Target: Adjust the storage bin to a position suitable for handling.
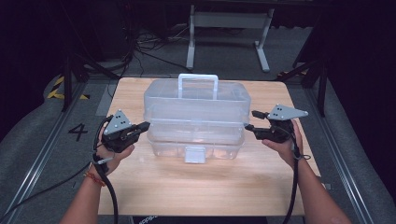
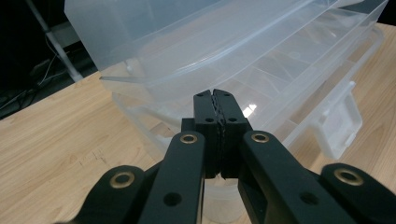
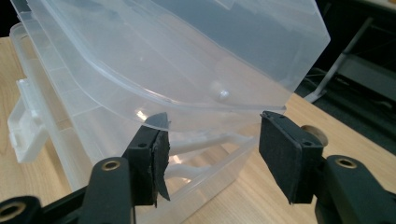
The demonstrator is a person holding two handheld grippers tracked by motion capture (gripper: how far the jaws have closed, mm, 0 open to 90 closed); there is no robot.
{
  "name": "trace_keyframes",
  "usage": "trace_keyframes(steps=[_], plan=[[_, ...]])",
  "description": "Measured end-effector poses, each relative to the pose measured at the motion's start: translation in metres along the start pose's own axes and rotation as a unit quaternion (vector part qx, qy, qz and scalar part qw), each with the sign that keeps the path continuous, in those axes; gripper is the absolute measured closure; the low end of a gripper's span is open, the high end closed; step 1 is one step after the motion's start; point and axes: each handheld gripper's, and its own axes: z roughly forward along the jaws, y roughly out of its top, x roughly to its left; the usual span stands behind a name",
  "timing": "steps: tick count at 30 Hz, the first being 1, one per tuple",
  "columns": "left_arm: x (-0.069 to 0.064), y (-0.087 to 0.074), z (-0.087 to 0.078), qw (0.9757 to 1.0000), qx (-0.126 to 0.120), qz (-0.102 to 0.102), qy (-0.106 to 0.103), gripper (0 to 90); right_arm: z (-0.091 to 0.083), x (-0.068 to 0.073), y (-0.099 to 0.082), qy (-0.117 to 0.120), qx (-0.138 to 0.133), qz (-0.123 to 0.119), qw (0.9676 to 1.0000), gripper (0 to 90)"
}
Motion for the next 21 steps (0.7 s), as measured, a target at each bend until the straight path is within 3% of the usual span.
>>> trace_keyframes(steps=[5,13,21], plan=[[0.004,-0.006,-0.007,0.9999,-0.009,-0.009,0.003,89.1,-0.001,0.001,0.002,-0.008,-0.014,0.003,0.9999,43.3],[-0.001,-0.020,0.002,0.9997,0.025,0.000,0.004,87.8,-0.001,-0.003,0.007,-0.018,-0.036,0.015,0.9991,43.8],[-0.002,-0.028,0.009,0.9995,0.032,-0.001,-0.004,86.3,0.000,-0.004,0.012,-0.030,-0.045,0.012,0.9985,46.4]])
